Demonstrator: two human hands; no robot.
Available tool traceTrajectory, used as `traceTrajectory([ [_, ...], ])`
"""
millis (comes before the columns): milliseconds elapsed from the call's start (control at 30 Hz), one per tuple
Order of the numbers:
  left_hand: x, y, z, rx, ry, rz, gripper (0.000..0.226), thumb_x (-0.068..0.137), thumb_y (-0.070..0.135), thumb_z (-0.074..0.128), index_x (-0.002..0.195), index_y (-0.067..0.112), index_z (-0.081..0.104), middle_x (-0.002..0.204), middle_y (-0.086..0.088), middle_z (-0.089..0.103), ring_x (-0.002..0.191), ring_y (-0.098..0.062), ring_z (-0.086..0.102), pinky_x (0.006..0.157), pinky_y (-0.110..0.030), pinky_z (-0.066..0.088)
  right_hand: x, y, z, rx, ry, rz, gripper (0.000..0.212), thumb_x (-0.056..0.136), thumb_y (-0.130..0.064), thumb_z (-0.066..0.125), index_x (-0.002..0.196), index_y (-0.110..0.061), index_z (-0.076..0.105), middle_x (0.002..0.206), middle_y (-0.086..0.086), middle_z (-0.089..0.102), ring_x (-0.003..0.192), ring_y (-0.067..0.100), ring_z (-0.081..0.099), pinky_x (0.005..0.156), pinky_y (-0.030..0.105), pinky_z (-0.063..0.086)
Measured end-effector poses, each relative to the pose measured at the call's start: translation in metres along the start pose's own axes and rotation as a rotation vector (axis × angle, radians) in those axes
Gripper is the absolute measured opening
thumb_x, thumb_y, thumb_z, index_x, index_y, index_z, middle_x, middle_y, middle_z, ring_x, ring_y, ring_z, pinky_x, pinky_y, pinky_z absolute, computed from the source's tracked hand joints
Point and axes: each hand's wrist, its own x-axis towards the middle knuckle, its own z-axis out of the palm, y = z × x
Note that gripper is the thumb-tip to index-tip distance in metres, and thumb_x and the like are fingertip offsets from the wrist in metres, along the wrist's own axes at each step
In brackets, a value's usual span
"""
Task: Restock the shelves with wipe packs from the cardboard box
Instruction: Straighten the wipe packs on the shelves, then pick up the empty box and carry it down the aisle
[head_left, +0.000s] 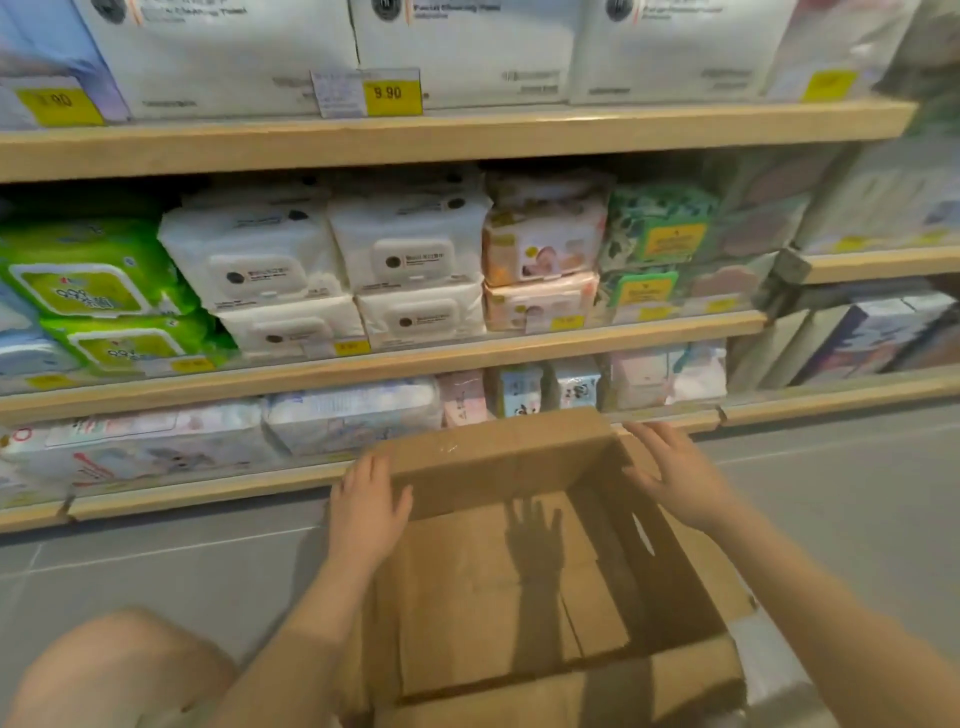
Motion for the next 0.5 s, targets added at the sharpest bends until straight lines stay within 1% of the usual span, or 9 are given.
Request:
traceTrajectory([
  [100,-0.016,-0.019,0.035,0.103,-0.075,-0.101,0.060,0.086,0.037,0.057,0.137,0.010,0.039,0.140,-0.015,0.042,0.130,-0.031,0.037,0.103,-0.058,0.031,-0.005,0.030,0.043,0.006,-0.080,0.109,0.065,0.091,-0.042,0.054,0.147,-0.031,0.023,0.152,0.000,0.029,0.136,0.024,0.034,0.111,0.043,0.034],
  [167,-0.025,-0.028,0.054,0.157,-0.190,-0.246,0.072,0.089,0.043,0.050,0.148,0.016,0.017,0.153,-0.012,0.021,0.140,-0.030,0.018,0.106,-0.061,0.024,-0.005,0.052,0.069,-0.043,-0.114,0.191,0.069,0.091,-0.046,0.052,0.148,-0.033,0.017,0.155,0.001,0.022,0.140,0.025,0.028,0.113,0.043,0.030],
  [233,-0.029,-0.038,0.074,0.166,-0.271,-0.396,0.082,0.092,0.043,0.045,0.147,0.027,-0.013,0.157,-0.007,0.000,0.142,-0.031,0.005,0.106,-0.061,0.025,-0.002,0.071,0.092,-0.095,-0.157,0.261,0.073,0.091,-0.051,0.049,0.149,-0.035,0.008,0.158,0.001,0.010,0.143,0.028,0.019,0.113,0.046,0.024],
  [267,-0.031,-0.041,0.080,0.102,-0.290,-0.449,0.089,0.092,0.037,0.048,0.141,0.034,-0.026,0.157,-0.005,-0.005,0.141,-0.033,0.008,0.103,-0.061,0.030,0.001,0.078,0.102,-0.101,-0.183,0.290,0.075,0.090,-0.052,0.048,0.149,-0.036,0.004,0.159,0.001,0.005,0.143,0.030,0.016,0.112,0.049,0.023],
  [300,-0.033,-0.043,0.085,-0.003,-0.281,-0.481,0.096,0.091,0.028,0.051,0.135,0.043,-0.034,0.157,-0.004,-0.005,0.137,-0.037,0.019,0.097,-0.059,0.038,0.004,0.082,0.112,-0.079,-0.204,0.314,0.076,0.091,-0.051,0.048,0.149,-0.037,0.001,0.159,0.003,0.003,0.143,0.032,0.017,0.111,0.052,0.025],
  [367,-0.035,-0.045,0.093,-0.188,-0.233,-0.464,0.099,0.091,0.014,0.049,0.131,0.052,-0.034,0.156,-0.007,0.003,0.110,-0.037,0.051,0.077,-0.047,0.052,0.011,0.085,0.128,0.030,-0.223,0.353,0.073,0.094,-0.039,0.048,0.149,-0.037,-0.001,0.158,0.010,0.007,0.134,0.040,0.032,0.105,0.053,0.035],
  [400,-0.033,-0.045,0.094,-0.226,-0.222,-0.452,0.098,0.091,0.012,0.048,0.132,0.053,-0.031,0.155,-0.009,0.008,0.094,-0.035,0.057,0.070,-0.043,0.053,0.015,0.084,0.133,0.072,-0.216,0.359,0.072,0.095,-0.032,0.048,0.149,-0.037,0.000,0.156,0.014,0.014,0.127,0.044,0.041,0.101,0.052,0.040],
  [433,-0.032,-0.045,0.094,-0.244,-0.223,-0.458,0.099,0.091,0.009,0.049,0.133,0.053,-0.030,0.154,-0.012,0.012,0.088,-0.034,0.059,0.069,-0.043,0.053,0.018,0.085,0.134,0.097,-0.207,0.363,0.071,0.095,-0.027,0.047,0.148,-0.038,0.001,0.151,0.018,0.023,0.119,0.046,0.046,0.097,0.051,0.043],
  [500,-0.026,-0.040,0.083,-0.237,-0.230,-0.455,0.102,0.089,0.009,0.051,0.133,0.053,-0.030,0.154,-0.014,0.014,0.102,-0.041,0.055,0.079,-0.049,0.052,0.019,0.086,0.128,0.097,-0.201,0.355,0.072,0.095,-0.023,0.048,0.148,-0.039,0.003,0.140,0.021,0.035,0.110,0.046,0.049,0.092,0.050,0.044],
])
